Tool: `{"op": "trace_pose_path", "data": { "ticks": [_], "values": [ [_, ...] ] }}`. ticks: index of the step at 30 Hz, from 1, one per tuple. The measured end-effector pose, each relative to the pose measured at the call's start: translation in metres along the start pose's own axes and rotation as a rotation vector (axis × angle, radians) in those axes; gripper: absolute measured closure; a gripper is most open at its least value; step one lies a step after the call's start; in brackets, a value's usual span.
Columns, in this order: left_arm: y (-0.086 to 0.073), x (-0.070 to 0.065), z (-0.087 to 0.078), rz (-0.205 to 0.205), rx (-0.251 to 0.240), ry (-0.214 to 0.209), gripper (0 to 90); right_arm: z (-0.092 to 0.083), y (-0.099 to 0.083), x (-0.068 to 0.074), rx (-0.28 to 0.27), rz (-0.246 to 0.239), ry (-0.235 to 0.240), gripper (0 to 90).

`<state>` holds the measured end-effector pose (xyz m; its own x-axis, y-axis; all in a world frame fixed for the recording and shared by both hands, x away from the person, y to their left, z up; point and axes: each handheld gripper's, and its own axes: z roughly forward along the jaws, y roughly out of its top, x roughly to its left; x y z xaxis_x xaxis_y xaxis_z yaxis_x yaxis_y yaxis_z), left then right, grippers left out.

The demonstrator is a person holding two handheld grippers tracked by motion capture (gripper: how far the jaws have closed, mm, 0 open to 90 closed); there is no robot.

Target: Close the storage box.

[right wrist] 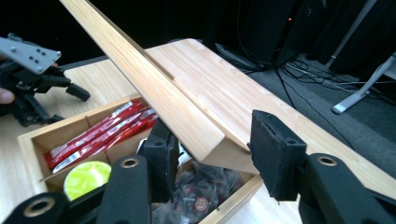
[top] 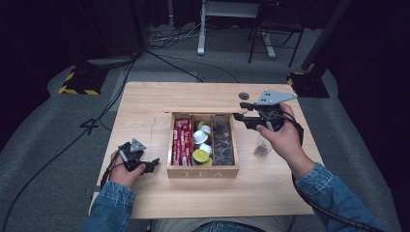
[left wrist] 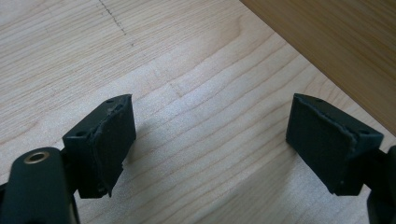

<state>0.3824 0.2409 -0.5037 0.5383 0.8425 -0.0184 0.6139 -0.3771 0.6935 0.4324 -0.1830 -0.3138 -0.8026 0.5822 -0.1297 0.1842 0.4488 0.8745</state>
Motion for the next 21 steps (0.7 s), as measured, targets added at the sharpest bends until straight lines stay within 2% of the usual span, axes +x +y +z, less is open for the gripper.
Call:
{"op": "trace_pose_path", "data": {
  "ticks": [15, 21],
  "values": [
    [0.0, 0.0, 0.0, 0.0, 0.003, -0.002, 16.2, -0.003, -0.022, 0.025, 0.023, -0.058, 0.005, 45.9],
    [0.0, 0.0, 0.0, -0.001, 0.002, -0.001, 16.2, -0.003, -0.033, 0.032, 0.025, -0.061, 0.003, 40.7]
  ]
}}
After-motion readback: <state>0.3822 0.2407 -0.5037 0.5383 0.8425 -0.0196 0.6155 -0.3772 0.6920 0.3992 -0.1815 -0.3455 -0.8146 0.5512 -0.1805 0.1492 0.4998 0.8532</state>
